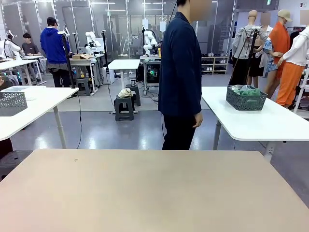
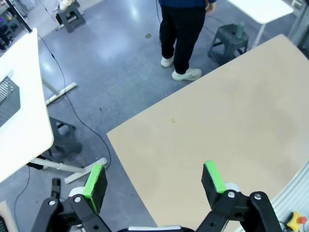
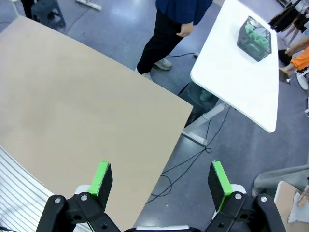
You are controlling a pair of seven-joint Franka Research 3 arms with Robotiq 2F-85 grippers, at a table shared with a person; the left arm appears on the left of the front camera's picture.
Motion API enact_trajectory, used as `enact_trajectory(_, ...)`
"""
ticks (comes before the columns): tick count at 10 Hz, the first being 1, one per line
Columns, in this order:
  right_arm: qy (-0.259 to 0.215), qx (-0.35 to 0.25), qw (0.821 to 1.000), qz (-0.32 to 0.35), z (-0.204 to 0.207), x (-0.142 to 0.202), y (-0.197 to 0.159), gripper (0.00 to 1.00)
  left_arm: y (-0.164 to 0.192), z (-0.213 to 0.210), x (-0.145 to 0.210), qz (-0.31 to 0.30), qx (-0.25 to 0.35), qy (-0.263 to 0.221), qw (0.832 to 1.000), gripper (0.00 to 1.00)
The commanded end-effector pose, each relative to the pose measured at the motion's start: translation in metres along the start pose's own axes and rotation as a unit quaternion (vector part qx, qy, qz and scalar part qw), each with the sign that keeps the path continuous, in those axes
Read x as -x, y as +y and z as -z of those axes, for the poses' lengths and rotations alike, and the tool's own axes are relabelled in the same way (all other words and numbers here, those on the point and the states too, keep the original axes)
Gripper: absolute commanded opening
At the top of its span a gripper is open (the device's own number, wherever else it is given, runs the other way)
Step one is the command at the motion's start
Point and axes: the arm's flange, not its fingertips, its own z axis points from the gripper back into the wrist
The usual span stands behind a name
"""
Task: Fold the towels and place them in the basket.
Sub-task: When a person lays out a Towel with hook on the table, fold it in half twice.
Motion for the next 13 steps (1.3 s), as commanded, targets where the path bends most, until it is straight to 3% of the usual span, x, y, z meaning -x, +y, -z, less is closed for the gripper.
enact_trajectory(1,0.0,0.015,1.0,-0.004,-0.029,0.008,-0.002,1.0,-0.005,-0.02,0.0,0.02,0.0,0.01,1.0,1.0)
enact_trajectory(5,-0.025,0.006,1.0,-0.005,-0.091,0.029,0.011,1.0,-0.026,-0.077,0.008,0.046,0.016,-0.001,0.999,1.0)
enact_trajectory(8,-0.018,-0.023,0.999,-0.023,-0.117,0.035,0.03,1.0,-0.083,-0.111,-0.025,0.07,0.022,0.011,0.997,1.0)
enact_trajectory(13,-0.02,-0.029,0.999,-0.041,-0.144,0.034,0.054,1.0,-0.12,-0.11,-0.057,0.073,0.007,0.042,0.996,1.0)
